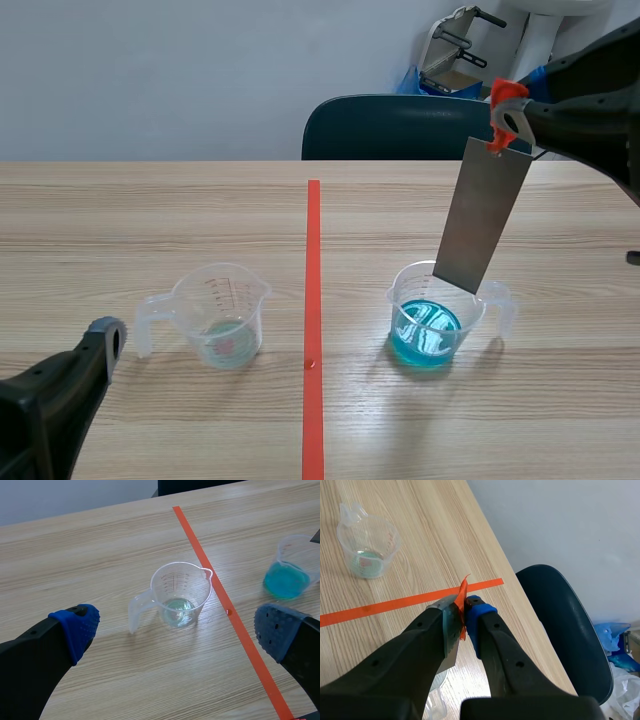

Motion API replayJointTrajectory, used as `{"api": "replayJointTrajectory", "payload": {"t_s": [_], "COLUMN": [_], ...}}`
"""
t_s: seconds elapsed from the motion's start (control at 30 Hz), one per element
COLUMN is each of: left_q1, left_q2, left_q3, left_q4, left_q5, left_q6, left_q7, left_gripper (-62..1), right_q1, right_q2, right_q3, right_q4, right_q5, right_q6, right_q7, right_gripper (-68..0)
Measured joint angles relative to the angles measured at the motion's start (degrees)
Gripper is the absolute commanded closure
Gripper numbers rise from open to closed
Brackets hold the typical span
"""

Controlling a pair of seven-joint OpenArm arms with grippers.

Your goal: Do the redox reaction experiment

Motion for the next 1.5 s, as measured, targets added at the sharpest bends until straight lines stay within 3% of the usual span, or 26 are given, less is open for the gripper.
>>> {"api": "replayJointTrajectory", "payload": {"t_s": [1.37,1.5], "left_q1": [0.0,0.0], "left_q2": [0.0,0.0], "left_q3": [0.0,0.0], "left_q4": [0.0,0.0], "left_q5": [0.0,0.0], "left_q6": [0.0,0.0], "left_q7": [0.0,0.0], "left_gripper": [-62.3,-62.3], "right_q1": [0.0,1.27], "right_q2": [0.0,0.0], "right_q3": [-0.02,-1.97], "right_q4": [0.0,0.0], "right_q5": [0.24,0.52], "right_q6": [0.0,0.0], "right_q7": [0.0,0.0], "right_gripper": [-0.8,-0.8]}}
